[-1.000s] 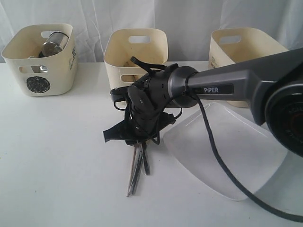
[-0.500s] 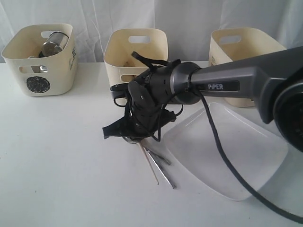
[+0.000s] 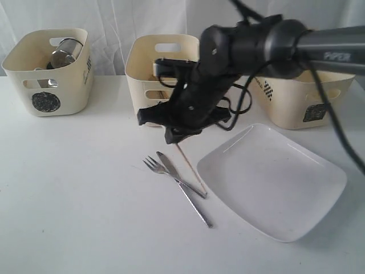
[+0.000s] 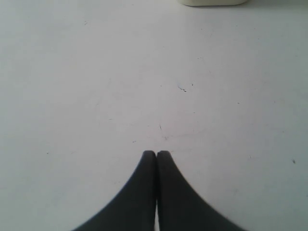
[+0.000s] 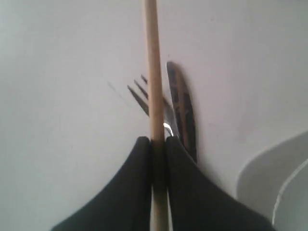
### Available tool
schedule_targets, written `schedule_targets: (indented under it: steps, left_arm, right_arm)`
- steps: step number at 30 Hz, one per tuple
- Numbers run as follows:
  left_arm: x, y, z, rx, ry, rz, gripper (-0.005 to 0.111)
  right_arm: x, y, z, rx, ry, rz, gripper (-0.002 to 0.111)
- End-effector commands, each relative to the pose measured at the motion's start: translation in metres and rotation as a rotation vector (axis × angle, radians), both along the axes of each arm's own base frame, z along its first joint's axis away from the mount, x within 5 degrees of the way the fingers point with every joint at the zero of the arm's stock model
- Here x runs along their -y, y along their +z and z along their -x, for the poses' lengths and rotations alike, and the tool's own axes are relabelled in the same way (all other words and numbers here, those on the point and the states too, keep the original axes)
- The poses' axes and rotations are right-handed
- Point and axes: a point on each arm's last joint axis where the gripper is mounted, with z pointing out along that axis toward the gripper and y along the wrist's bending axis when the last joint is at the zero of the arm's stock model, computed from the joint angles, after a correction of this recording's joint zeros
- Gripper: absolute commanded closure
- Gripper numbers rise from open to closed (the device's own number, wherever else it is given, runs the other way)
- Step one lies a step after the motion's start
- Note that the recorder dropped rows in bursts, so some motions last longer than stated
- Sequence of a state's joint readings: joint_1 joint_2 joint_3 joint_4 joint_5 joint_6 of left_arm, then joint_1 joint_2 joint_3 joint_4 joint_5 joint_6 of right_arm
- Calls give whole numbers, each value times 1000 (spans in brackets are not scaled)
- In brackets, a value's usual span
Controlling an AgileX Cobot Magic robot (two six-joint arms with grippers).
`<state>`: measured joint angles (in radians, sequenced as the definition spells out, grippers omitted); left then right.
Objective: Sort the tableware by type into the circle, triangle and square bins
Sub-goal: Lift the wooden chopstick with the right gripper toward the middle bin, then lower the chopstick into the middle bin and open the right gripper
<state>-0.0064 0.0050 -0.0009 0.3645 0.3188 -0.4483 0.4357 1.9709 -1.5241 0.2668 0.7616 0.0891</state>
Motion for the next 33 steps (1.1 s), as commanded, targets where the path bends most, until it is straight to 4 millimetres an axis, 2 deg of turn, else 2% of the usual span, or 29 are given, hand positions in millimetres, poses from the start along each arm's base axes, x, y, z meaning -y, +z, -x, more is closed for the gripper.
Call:
schedule_targets:
  steps: [1, 5, 9, 12, 17, 23, 28, 33]
  left_arm:
    - [0, -1, 1, -9, -1, -3, 106]
    - [0, -1, 1, -9, -1, -3, 106]
    - [0, -1, 1, -9, -1, -3, 106]
    - [0, -1, 1, -9, -1, -3, 106]
    - [0, -1, 1, -9, -1, -3, 106]
    - [0, -1, 1, -9, -1, -3, 106]
    - [0, -1, 1, -9, -1, -3, 106]
    - [0, -1, 1, -9, -1, -3, 106]
  right_arm:
    - [48, 14, -2, -157, 184, -259, 108]
    - [80, 27, -5, -155, 234, -401, 108]
    - [88, 40, -16, -10, 242, -529, 108]
    - [87, 63, -35, 176, 198, -654, 108]
    - [102, 94, -72, 391, 135, -649, 108]
    - [121, 97, -121, 566, 38, -599, 108]
    - [122, 96, -148, 711, 9, -561, 108]
    - [120, 92, -163, 779, -10, -610, 108]
